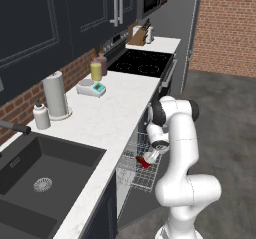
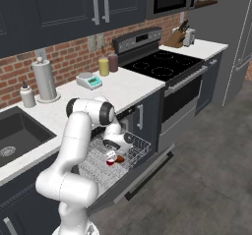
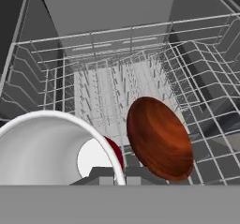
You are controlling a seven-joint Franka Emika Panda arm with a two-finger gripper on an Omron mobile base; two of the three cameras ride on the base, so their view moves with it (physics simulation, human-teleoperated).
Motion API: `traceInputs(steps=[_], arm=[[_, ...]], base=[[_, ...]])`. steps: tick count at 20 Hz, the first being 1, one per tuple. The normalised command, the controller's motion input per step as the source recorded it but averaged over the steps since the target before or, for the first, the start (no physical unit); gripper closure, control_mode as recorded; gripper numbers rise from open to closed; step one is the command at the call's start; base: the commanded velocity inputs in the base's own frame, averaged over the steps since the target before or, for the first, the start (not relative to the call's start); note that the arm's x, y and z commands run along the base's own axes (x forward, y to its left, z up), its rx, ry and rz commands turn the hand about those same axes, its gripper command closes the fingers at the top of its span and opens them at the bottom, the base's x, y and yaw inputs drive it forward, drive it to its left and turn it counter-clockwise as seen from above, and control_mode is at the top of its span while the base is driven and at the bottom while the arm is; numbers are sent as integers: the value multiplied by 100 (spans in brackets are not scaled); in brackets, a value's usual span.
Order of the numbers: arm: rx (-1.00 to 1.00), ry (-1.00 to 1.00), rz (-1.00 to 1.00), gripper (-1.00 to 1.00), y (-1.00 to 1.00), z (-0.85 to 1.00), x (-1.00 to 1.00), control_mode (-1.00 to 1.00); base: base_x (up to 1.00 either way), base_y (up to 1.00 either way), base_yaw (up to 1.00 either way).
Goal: Pick up the cup and bowl from the counter, place them in the dishwasher, and close the dishwasher door.
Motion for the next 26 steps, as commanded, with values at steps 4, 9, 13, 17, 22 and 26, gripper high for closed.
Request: traceInputs(steps=[4,9,13,17,22,26], arm=[[0,0,0,100,1,-25,19,-100],[0,0,0,100,3,-24,20,-100],[0,0,0,100,13,-18,22,-100],[0,0,0,100,13,-18,24,-100],[0,-2,0,100,7,-22,16,-100],[0,-2,0,100,1,-19,1,-100]], base=[[0,0,0],[0,0,0],[0,0,0],[0,0,0],[0,0,0],[0,0,0]])
